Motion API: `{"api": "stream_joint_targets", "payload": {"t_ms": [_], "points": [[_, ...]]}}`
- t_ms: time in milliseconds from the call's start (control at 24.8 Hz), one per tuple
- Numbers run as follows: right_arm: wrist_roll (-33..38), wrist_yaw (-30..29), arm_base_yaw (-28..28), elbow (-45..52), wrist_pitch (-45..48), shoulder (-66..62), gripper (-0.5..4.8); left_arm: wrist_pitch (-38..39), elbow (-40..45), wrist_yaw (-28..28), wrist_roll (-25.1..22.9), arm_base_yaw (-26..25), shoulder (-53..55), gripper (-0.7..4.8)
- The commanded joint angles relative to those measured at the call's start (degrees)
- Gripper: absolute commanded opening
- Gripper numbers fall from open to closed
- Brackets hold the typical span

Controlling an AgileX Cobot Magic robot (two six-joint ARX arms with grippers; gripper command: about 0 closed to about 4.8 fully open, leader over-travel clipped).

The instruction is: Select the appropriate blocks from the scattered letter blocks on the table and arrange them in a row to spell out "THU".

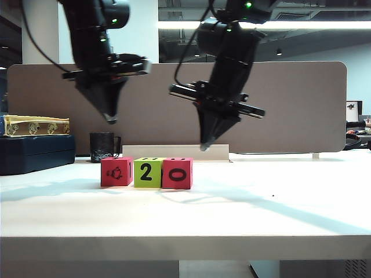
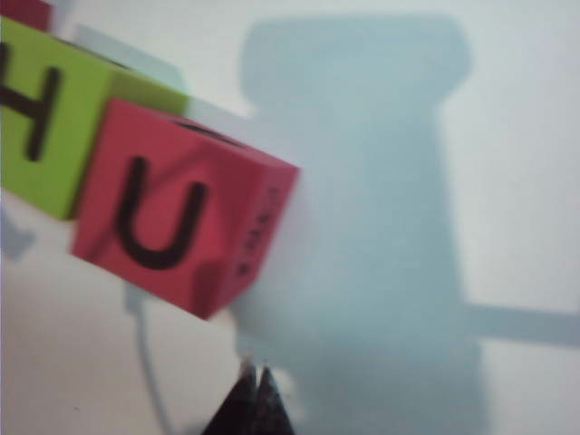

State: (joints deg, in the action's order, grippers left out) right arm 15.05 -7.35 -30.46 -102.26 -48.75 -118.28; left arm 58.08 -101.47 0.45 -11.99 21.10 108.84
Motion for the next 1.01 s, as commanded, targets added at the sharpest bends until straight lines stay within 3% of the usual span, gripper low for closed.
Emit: {"api": "stream_joint_targets", "payload": {"t_ms": [40,201,645,1007], "points": [[0.4,1.6,-1.4,-0.1,3.3,0.2,-0.02,-0.4,-0.1,-0.2,0.2,-3.0,0.7,-0.05],[1.3,3.0,-1.2,-0.2,4.1,-1.2,-0.02,-3.2,-0.1,-0.2,1.0,-5.6,2.4,-0.05],[1.4,7.4,-0.9,-0.1,7.1,-2.6,-0.02,-6.3,-0.1,-1.7,1.5,-6.0,9.4,-0.05],[1.4,7.5,-0.5,-0.1,7.6,-4.3,-0.02,-10.1,-0.1,0.9,1.5,-5.9,9.5,-0.05]]}}
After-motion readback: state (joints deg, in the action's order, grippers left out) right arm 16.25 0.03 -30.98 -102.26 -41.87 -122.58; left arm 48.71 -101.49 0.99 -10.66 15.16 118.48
